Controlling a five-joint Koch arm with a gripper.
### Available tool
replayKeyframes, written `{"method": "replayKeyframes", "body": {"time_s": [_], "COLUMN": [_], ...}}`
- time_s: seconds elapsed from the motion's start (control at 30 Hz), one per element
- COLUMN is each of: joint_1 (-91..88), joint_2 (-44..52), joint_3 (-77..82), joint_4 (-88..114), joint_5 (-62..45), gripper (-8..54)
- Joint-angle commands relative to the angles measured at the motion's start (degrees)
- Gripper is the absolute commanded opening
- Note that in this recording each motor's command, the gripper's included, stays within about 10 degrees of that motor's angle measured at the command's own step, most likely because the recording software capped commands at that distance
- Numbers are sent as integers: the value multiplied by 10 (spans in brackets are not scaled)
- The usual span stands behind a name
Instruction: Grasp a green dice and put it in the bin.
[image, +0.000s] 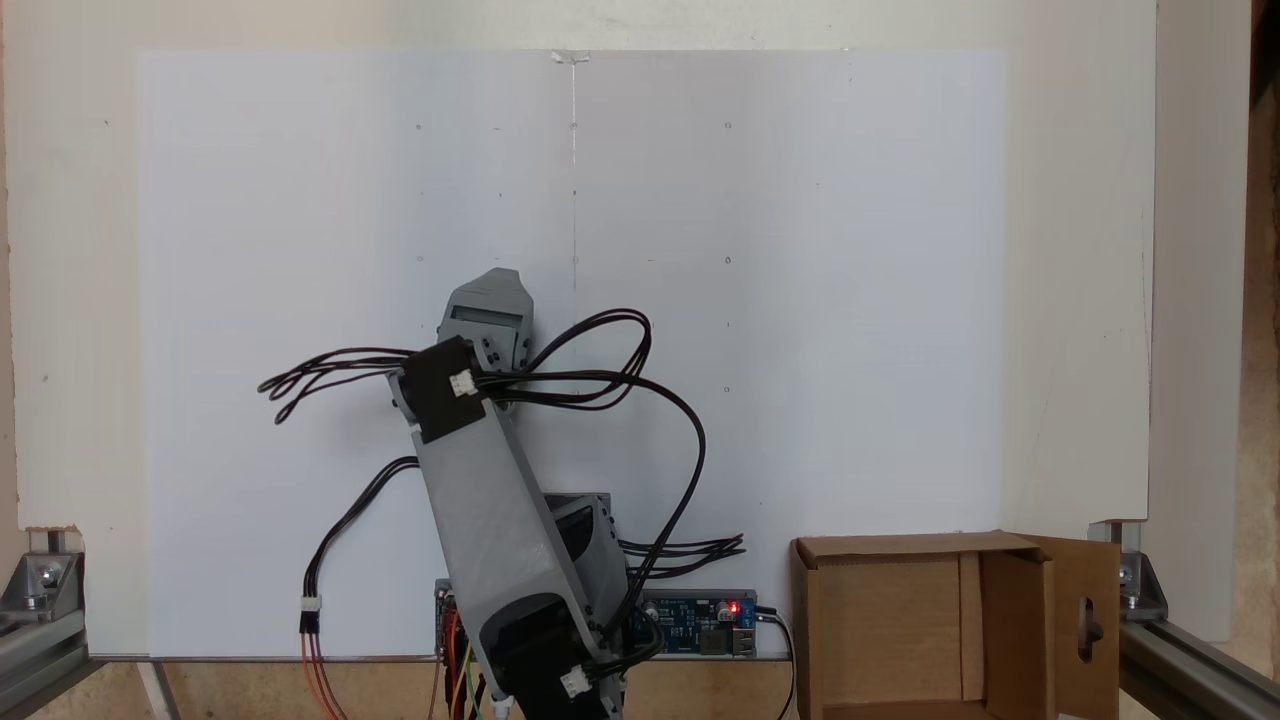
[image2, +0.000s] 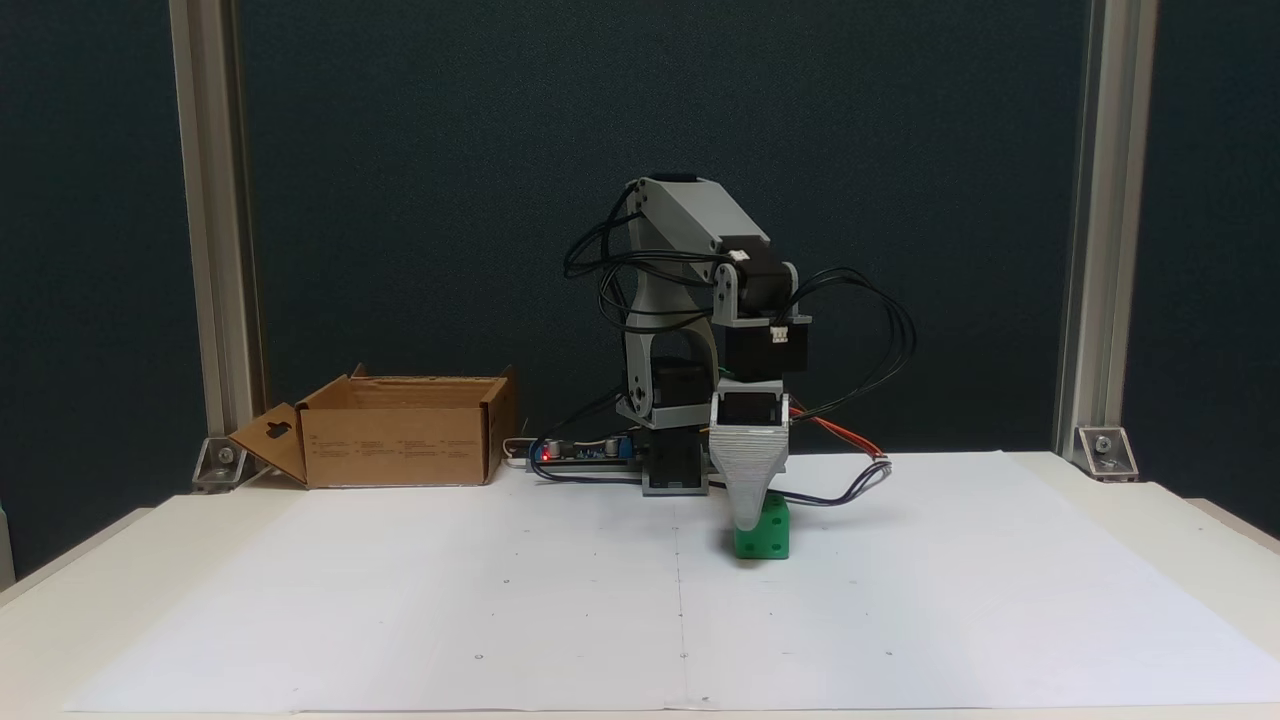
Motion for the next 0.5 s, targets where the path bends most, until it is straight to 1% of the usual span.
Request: {"method": "replayKeyframes", "body": {"time_s": [0.0,0.33,0.47], "joint_1": [-8,-13,-17], "joint_2": [-4,-29,-40], "joint_3": [-7,-7,-7], "joint_4": [-9,-23,-25], "joint_5": [37,39,41], "gripper": [431,431,422]}}
